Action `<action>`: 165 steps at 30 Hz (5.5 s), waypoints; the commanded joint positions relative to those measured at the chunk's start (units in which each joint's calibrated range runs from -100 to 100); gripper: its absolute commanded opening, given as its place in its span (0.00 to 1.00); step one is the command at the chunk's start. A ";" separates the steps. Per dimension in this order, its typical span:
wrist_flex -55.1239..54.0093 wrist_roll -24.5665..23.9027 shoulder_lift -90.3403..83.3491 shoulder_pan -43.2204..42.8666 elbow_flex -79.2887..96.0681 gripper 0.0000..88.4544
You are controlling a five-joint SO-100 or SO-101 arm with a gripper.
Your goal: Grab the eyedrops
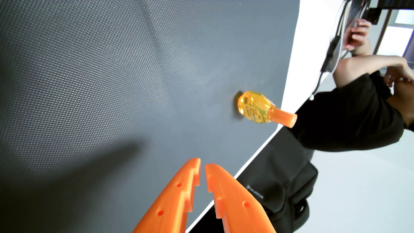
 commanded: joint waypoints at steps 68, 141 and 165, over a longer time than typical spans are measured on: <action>-5.71 17.48 69.22 -0.91 -57.98 0.13; 9.87 18.00 120.77 5.32 -102.01 0.16; 12.47 16.80 129.52 3.41 -111.01 0.16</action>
